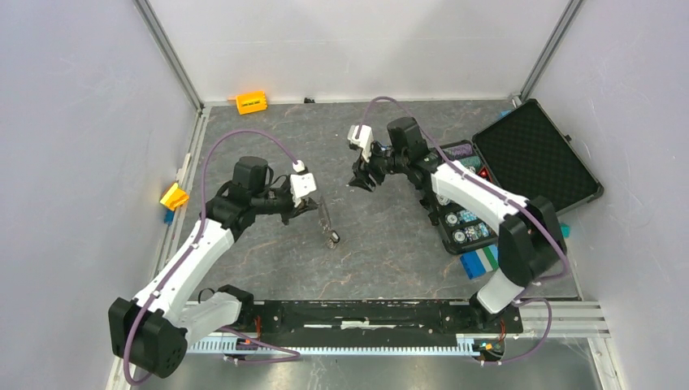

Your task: Put the keys on the keyring

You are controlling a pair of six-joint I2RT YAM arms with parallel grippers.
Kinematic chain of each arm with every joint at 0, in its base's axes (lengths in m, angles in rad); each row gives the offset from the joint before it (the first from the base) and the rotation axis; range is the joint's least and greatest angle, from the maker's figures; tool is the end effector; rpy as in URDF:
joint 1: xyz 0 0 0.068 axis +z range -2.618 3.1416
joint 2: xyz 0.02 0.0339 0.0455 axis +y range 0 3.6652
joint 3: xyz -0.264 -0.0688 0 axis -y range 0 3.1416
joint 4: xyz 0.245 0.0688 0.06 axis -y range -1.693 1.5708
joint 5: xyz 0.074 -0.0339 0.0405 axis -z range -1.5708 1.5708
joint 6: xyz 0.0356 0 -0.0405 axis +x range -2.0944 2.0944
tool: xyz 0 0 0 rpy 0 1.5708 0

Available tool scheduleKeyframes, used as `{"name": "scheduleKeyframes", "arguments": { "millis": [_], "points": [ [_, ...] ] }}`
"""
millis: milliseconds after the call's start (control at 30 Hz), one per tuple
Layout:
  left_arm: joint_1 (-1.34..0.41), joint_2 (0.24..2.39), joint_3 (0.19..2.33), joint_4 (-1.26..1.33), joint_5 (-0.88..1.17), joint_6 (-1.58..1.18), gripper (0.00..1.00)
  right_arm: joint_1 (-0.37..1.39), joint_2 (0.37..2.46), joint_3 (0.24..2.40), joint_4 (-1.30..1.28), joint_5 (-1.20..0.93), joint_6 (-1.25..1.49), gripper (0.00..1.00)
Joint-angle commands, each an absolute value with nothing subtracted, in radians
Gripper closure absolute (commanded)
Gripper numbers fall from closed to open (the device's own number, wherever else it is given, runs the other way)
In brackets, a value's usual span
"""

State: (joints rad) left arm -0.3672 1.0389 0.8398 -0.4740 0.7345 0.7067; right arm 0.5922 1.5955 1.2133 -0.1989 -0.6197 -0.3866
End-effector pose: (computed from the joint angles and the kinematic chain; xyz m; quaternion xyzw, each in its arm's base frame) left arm 0.1936 -0.1000 0.2888 0.5640 0.6428 -0.2504 0.4538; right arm 0.2891 0.2194 0.2852 -0.5218 0.6717 0.3133 0.4224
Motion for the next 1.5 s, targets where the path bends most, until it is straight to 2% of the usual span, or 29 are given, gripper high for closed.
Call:
{"name": "scheduleKeyframes", "arguments": {
  "millis": [0, 267, 533, 1467],
  "points": [
    [-0.371, 1.004, 0.901, -0.438, 0.665, 0.458, 0.98, 0.53, 1.736, 1.347, -0.24, -0.461, -0.349, 0.38],
    [-0.371, 1.009, 0.945, -0.535, 0.71, 0.466, 0.98, 0.425, 2.06, 1.614, -0.276, -0.352, -0.247, 0.43],
    [-0.37, 1.023, 0.943, -0.526, 0.729, 0.459, 0.98, 0.367, 2.255, 1.834, -0.324, -0.252, -0.233, 0.47],
    [-0.371, 1.054, 0.94, -0.517, 0.765, 0.471, 0.98, 0.27, 2.384, 1.919, -0.323, -0.323, -0.145, 0.63]
  ]
}}
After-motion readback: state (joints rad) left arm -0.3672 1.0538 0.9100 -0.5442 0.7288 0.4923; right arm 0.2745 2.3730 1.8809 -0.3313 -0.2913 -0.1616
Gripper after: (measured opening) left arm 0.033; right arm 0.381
